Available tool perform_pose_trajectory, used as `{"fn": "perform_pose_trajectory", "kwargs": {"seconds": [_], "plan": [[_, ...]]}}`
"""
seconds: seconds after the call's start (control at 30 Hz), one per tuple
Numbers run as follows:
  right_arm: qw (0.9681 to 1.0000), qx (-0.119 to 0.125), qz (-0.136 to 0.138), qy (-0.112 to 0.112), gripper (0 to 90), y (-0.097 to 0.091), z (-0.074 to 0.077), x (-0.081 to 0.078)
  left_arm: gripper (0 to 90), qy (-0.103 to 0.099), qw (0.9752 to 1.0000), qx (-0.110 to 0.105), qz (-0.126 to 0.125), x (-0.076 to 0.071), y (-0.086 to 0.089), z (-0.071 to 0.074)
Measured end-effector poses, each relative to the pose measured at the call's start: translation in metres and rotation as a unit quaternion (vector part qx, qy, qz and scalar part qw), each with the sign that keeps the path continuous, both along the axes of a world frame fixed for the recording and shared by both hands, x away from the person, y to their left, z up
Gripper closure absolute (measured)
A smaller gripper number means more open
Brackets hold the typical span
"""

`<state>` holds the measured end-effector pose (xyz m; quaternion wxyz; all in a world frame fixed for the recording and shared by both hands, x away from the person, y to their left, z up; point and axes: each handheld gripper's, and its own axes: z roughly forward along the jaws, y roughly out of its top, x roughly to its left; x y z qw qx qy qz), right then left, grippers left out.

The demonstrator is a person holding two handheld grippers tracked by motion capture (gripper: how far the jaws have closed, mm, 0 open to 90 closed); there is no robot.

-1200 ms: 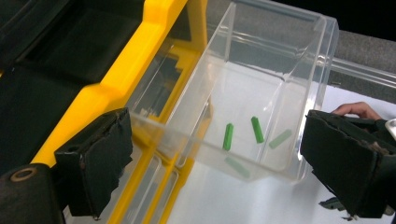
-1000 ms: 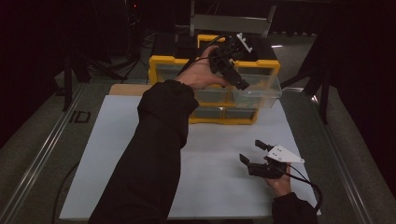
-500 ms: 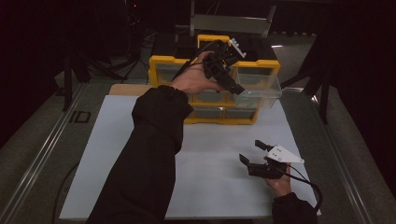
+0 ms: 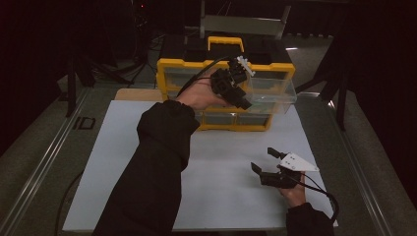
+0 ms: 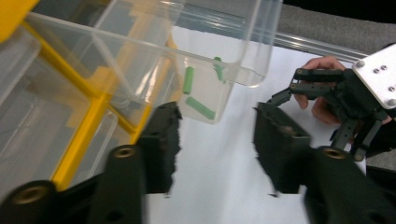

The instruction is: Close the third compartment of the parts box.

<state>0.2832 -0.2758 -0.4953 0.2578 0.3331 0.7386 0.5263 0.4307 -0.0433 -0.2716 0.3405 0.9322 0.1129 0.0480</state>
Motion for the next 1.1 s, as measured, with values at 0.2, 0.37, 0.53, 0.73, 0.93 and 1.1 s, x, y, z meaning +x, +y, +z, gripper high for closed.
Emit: {"fn": "perform_pose_trajectory", "kwargs": {"seconds": [0.2, 0.37, 0.53, 0.73, 0.93, 1.1], "plan": [[1.0, -0.002, 0.0, 0.001, 15.0, 0.0, 0.0, -0.001, 89.4, -0.005, 0.9998, -0.007, -0.02, -0.005, -0.005, -0.002], [1.0, -0.003, 0.002, 0.002, 15.0, 0.001, 0.0, -0.001, 90.0, -0.011, 0.9997, -0.006, -0.021, -0.006, -0.01, -0.004], [1.0, -0.006, 0.002, 0.001, 15.0, 0.0, 0.0, -0.001, 90.0, -0.009, 0.9996, -0.011, -0.024, -0.005, -0.01, -0.005], [1.0, -0.005, 0.003, 0.001, 15.0, 0.0, -0.001, -0.001, 90.0, -0.01, 0.9995, -0.015, -0.024, -0.005, -0.011, -0.005], [1.0, -0.003, 0.002, 0.002, 15.0, 0.0, 0.0, -0.001, 90.0, -0.012, 0.9995, -0.019, -0.022, -0.007, -0.012, -0.004], [1.0, -0.004, 0.002, 0.001, 15.0, 0.0, 0.0, -0.002, 90.0, -0.015, 0.9993, -0.023, -0.025, -0.007, -0.013, -0.004]]}}
